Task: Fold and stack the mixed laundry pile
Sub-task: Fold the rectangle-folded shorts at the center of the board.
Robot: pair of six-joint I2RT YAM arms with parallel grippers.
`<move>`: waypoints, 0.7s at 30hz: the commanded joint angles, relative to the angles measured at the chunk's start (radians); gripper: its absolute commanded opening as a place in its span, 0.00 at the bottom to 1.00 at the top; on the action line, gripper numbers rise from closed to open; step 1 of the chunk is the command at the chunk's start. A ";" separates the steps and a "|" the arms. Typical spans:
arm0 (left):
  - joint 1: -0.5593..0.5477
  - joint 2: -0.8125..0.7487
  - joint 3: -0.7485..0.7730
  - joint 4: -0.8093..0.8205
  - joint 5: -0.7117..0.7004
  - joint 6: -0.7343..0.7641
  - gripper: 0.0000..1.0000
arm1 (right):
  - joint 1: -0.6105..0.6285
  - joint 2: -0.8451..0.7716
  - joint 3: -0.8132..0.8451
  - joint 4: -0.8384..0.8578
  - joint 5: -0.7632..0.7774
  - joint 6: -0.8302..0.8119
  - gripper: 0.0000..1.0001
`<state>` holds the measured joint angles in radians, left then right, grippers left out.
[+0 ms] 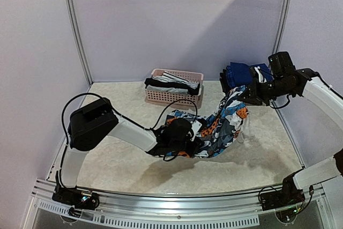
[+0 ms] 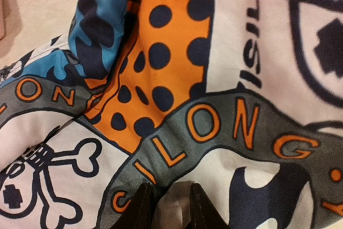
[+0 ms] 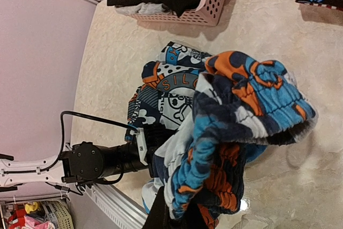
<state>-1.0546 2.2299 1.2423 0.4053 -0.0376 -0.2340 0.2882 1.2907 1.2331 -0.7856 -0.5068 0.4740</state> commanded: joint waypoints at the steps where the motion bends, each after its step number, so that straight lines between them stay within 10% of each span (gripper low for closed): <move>1: -0.009 0.042 0.022 0.018 0.091 -0.027 0.25 | 0.069 0.055 0.076 0.033 0.006 0.022 0.00; 21: 0.004 -0.208 -0.204 0.076 0.107 -0.057 0.25 | 0.186 0.298 0.241 0.058 0.091 0.028 0.00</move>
<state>-1.0584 2.1277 1.1015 0.4595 0.0780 -0.2752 0.4709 1.5646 1.4460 -0.7403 -0.4450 0.5041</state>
